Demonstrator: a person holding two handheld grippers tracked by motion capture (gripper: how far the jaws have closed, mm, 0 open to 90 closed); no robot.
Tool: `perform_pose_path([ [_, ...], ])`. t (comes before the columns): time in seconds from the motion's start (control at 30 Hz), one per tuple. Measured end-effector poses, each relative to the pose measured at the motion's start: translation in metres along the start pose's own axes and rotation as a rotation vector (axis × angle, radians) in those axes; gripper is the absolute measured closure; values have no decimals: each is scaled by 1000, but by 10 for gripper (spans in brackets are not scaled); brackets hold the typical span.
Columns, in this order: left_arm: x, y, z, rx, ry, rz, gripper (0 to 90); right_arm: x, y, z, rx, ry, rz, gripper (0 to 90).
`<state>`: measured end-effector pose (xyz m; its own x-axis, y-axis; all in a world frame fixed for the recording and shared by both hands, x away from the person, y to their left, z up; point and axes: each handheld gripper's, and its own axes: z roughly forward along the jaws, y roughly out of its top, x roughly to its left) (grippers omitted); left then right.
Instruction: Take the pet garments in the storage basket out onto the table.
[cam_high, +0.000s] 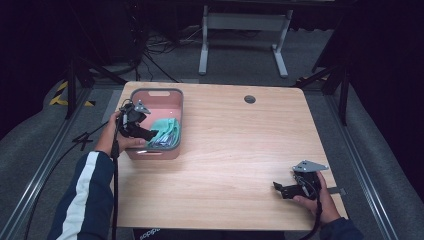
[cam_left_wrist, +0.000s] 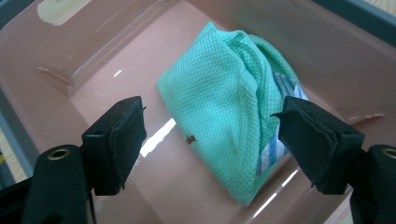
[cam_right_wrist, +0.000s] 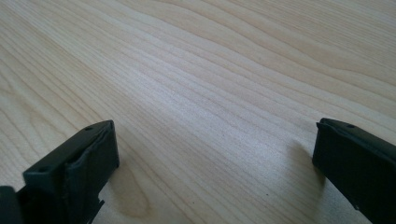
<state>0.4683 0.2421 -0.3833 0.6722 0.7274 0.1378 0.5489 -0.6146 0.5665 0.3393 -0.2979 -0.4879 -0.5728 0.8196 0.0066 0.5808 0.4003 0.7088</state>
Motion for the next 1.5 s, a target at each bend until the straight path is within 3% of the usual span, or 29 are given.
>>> perform_pose_path([
  [0.13, 0, 5, 5, 24, -15, 22, 240, 0, 0, 0, 0, 0, 0, 6],
  [0.27, 2, 9, 11, 55, -36, 10, 240, 0, 0, 0, 0, 0, 0, 6],
  [0.57, 6, 17, 34, 206, -50, -6, 238, 0, 0, 0, 1, -1, -2, 6],
  [0.73, 3, 22, 44, 242, -79, -4, 235, 0, 0, 0, 1, -2, -4, 6],
  [0.8, 1, 25, 50, 279, -82, -1, 232, 0, 0, 0, 1, -2, -4, 6],
  [1.03, 1, 30, 64, 339, -95, 0, 196, 0, 0, 0, 1, -2, -4, 6],
  [1.13, 2, 28, 73, 378, -94, -27, 167, 0, 0, 0, 1, -1, -2, 6],
  [1.27, 6, 26, 79, 386, -97, -60, 117, 0, 0, 0, 1, -2, -4, 6],
  [1.43, 15, 22, 87, 429, -113, -171, 30, 0, 0, 0, 1, -1, -2, 6],
  [1.5, 16, 23, 88, 441, -124, -177, 20, 0, 0, 0, 1, -2, -4, 6],
])
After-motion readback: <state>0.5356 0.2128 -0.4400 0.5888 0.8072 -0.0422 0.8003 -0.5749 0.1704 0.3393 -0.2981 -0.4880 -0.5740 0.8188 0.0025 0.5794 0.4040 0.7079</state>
